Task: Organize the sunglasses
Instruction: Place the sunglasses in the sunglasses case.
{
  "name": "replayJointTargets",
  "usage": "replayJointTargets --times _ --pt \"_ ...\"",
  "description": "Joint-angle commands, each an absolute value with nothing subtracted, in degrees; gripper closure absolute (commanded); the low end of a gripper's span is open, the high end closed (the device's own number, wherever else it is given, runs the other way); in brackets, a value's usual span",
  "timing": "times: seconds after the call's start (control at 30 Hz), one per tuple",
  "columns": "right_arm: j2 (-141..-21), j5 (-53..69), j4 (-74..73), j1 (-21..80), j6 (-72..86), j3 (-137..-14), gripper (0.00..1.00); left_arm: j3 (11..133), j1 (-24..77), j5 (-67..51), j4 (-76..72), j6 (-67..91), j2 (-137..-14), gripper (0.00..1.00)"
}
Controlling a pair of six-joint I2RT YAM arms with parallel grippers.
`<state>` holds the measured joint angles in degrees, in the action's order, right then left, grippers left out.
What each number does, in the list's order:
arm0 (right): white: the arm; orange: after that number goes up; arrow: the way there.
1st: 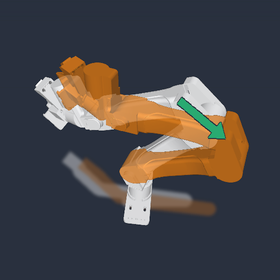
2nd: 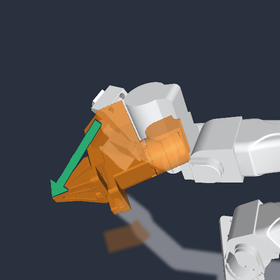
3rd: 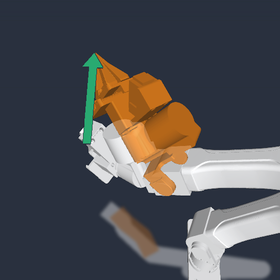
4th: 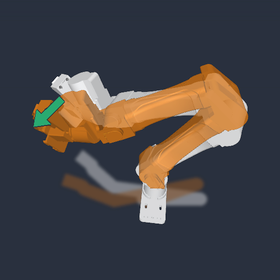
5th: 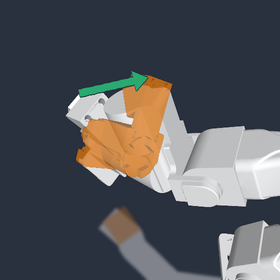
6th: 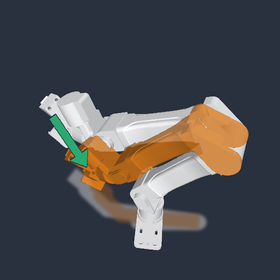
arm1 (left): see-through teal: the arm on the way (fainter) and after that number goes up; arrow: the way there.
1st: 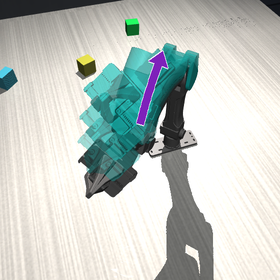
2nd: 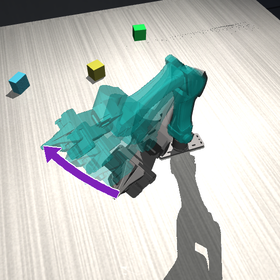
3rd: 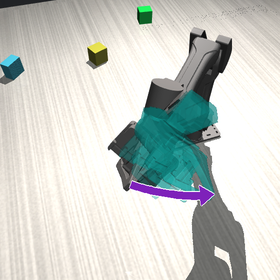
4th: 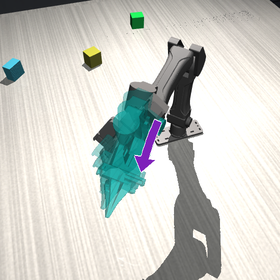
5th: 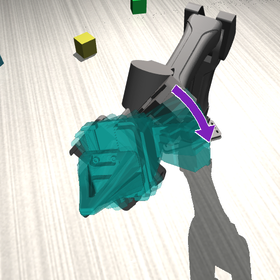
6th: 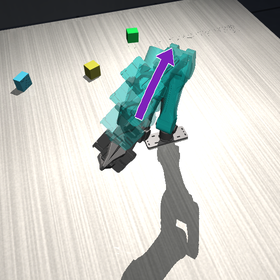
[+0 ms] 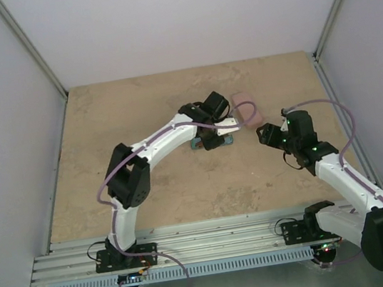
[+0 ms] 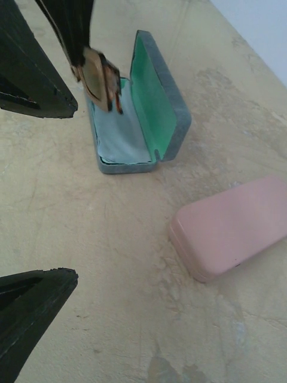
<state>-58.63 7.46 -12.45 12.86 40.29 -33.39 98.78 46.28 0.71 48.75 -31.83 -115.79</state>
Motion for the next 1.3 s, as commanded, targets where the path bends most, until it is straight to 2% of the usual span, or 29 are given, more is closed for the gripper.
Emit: replayJointTargets --times 0.0,0.37,0.73,1.27 --pt "-57.78 9.49 -9.59 12.4 41.09 -31.45 0.31 104.19 46.41 6.04 55.02 -35.94 -119.51 1.0" --pt "-58.14 11.43 -8.0 12.33 40.96 -29.71 0.31 110.27 47.03 14.91 57.74 -38.86 -127.07 1.0" --pt "-59.24 12.29 -7.71 12.3 40.96 -29.53 0.31 115.33 48.18 14.12 59.92 -40.05 -131.42 1.0" --pt "-59.62 12.57 -7.52 12.3 40.97 -29.53 0.31 112.51 49.13 13.27 58.59 -41.23 -131.49 1.0"
